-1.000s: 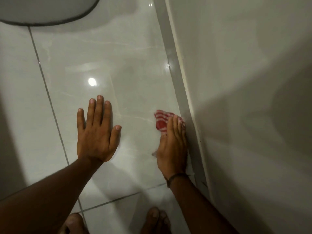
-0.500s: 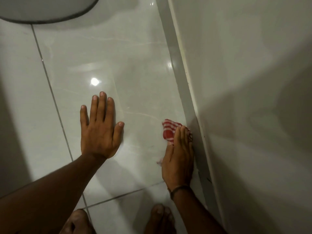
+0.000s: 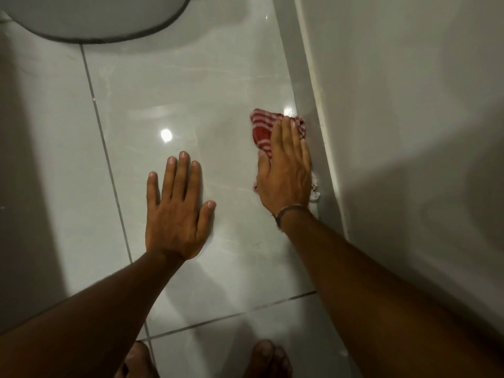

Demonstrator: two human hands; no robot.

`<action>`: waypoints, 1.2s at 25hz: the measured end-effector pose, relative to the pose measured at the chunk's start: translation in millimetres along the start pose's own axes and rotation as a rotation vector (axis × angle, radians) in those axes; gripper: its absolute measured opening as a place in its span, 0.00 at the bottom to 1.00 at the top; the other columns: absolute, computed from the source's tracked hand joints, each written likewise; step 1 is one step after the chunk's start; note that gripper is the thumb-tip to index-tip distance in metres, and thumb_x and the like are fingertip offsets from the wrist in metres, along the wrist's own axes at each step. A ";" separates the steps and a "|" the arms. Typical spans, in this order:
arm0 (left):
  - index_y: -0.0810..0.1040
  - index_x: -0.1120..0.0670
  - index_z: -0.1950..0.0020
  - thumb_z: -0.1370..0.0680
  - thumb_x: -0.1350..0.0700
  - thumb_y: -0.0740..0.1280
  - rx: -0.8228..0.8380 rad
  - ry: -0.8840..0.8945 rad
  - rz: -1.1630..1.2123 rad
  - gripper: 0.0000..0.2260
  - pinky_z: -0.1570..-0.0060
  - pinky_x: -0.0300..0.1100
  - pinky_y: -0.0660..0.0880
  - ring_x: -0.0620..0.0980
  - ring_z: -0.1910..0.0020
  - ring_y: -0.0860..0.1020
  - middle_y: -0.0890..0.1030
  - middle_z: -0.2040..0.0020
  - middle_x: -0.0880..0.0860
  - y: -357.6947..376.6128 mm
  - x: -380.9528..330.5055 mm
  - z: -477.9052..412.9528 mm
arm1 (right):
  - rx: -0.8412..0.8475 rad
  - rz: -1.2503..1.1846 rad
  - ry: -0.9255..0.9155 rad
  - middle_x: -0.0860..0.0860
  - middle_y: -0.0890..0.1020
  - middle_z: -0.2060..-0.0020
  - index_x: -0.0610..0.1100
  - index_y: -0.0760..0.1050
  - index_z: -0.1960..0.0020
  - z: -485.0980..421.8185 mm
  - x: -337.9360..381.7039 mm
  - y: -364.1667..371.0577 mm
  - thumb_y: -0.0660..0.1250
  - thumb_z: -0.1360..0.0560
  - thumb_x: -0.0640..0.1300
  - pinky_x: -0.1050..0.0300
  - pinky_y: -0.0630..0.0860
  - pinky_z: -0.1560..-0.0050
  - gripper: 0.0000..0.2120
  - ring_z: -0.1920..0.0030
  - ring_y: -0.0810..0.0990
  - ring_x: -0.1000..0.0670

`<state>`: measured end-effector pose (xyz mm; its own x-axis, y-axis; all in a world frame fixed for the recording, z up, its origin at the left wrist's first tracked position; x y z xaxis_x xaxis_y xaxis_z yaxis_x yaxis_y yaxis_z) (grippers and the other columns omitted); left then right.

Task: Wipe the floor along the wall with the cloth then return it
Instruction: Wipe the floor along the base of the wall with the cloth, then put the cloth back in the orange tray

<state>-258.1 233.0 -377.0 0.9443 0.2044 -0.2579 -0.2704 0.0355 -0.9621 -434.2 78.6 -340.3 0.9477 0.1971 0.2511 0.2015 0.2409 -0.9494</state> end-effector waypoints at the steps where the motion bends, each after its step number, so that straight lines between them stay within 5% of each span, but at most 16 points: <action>1: 0.45 0.55 0.09 0.13 0.40 0.49 0.000 -0.002 -0.001 0.36 0.11 0.63 0.41 0.57 0.08 0.44 0.44 0.07 0.56 0.1 1.1 -0.1 | -0.004 0.006 -0.012 0.42 0.59 0.17 0.42 0.52 0.17 19.6 -6.8 -0.2 0.48 0.17 0.55 0.45 0.52 0.17 0.32 0.17 0.56 0.42; 6: 0.44 0.56 0.09 0.12 0.41 0.49 0.058 -0.007 0.021 0.36 0.12 0.65 0.42 0.58 0.08 0.43 0.44 0.08 0.58 -8.3 -6.0 0.0 | -0.003 -0.086 0.103 0.40 0.66 0.21 0.39 0.61 0.20 147.0 -45.7 3.2 0.53 0.20 0.45 0.41 0.61 0.19 0.29 0.19 0.62 0.41; 10: 0.45 0.59 0.09 0.12 0.40 0.48 0.273 -0.055 0.033 0.36 0.12 0.65 0.45 0.61 0.09 0.44 0.44 0.08 0.61 -35.2 -11.5 3.4 | 0.086 -0.335 0.222 0.44 0.66 0.21 0.38 0.65 0.22 217.9 -69.5 -13.2 0.61 0.19 0.39 0.39 0.62 0.20 0.26 0.19 0.62 0.43; 14: 0.45 0.58 0.09 0.13 0.37 0.44 0.491 -0.071 0.046 0.38 0.11 0.61 0.43 0.59 0.09 0.42 0.43 0.08 0.59 -95.0 -35.4 53.7 | 0.482 -0.387 0.345 0.52 0.67 0.20 0.49 0.66 0.21 251.1 -74.2 -58.8 0.78 0.36 0.29 0.50 0.62 0.19 0.47 0.18 0.60 0.50; 18: 0.37 0.55 0.10 0.13 0.36 0.41 0.575 -0.149 0.068 0.37 0.12 0.56 0.35 0.57 0.10 0.35 0.34 0.10 0.55 -188.2 -67.5 116.9 | 0.525 -0.485 0.414 0.58 0.70 0.23 0.60 0.68 0.26 273.3 -42.8 -157.2 0.73 0.28 0.29 0.57 0.61 0.20 0.40 0.21 0.65 0.53; 21: 0.52 0.57 0.10 0.13 0.37 0.44 0.506 -0.129 0.033 0.36 0.14 0.57 0.45 0.61 0.10 0.50 0.49 0.09 0.57 -266.4 -88.5 119.2 | 0.560 -0.425 0.274 0.62 0.69 0.23 0.58 0.67 0.23 248.4 -0.9 -224.0 0.73 0.29 0.32 0.57 0.63 0.21 0.41 0.22 0.66 0.56; 23: 0.64 0.58 0.12 0.12 0.37 0.46 0.407 -0.125 -0.005 0.35 0.19 0.57 0.53 0.61 0.13 0.62 0.62 0.11 0.58 -309.4 -93.4 91.4 | 0.490 -0.482 0.234 0.60 0.70 0.23 0.56 0.68 0.23 207.5 35.5 -268.7 0.70 0.26 0.34 0.49 0.73 0.25 0.35 0.23 0.69 0.54; 25: 0.52 0.55 0.10 0.13 0.33 0.39 0.354 -0.180 0.036 0.38 0.15 0.58 0.46 0.60 0.10 0.51 0.51 0.09 0.56 -352.0 -87.6 44.8 | 0.384 -0.556 0.251 0.56 0.71 0.23 0.55 0.69 0.23 153.5 76.3 -312.9 0.64 0.18 0.37 0.41 0.78 0.31 0.27 0.24 0.72 0.47; 27: 0.34 0.51 0.11 0.17 0.31 0.32 0.320 -0.225 0.063 0.38 0.11 0.59 0.39 0.57 0.11 0.35 0.34 0.10 0.52 -383.7 -72.5 -10.4 | 0.325 -0.575 0.187 0.50 0.71 0.22 0.51 0.65 0.21 92.7 123.6 -346.2 0.67 0.19 0.35 0.38 0.79 0.34 0.30 0.28 0.76 0.40; 30: 0.33 0.51 0.12 0.15 0.33 0.35 0.203 -0.215 0.073 0.36 0.11 0.62 0.43 0.56 0.10 0.35 0.33 0.10 0.53 -427.6 -43.5 -104.9 | 0.289 -0.561 0.026 0.46 0.67 0.20 0.46 0.60 0.19 -6.4 196.2 -380.9 0.73 0.24 0.34 0.38 0.79 0.33 0.39 0.30 0.77 0.37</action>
<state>-163.9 106.3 36.3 0.8655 0.4152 -0.2802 -0.3884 0.2032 -0.8988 -323.4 19.5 69.4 0.7237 -0.0559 0.6879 0.5978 0.5487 -0.5844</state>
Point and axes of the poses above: each hand's wrist, its own z-axis away from the middle knuckle, its own y-axis out of the palm, x = y × z, the point moved 5 cm from there along -z, towards the middle knuckle
